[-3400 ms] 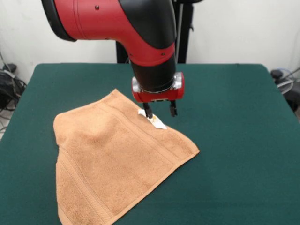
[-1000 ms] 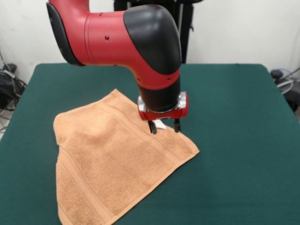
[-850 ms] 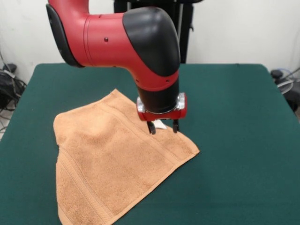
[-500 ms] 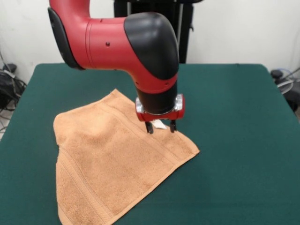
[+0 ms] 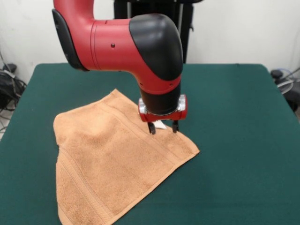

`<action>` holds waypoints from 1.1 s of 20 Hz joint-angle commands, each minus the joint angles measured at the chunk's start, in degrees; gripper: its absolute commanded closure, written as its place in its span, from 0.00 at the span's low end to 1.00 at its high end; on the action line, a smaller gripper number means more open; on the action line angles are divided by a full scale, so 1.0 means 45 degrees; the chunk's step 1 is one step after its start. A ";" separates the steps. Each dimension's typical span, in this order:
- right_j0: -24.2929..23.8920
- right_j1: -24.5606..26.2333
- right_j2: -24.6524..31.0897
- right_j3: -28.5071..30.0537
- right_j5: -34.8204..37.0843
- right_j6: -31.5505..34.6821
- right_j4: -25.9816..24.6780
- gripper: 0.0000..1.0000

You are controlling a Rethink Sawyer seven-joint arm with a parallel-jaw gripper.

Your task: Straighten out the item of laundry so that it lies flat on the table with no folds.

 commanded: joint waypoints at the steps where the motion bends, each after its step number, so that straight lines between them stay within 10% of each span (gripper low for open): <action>1: 0.0258 0.0020 -0.0268 -0.0456 0.0105 0.0473 -0.0756 0.00; 22: 0.0480 0.0124 -0.0425 -0.0474 -0.0101 0.0796 -0.0795 0.00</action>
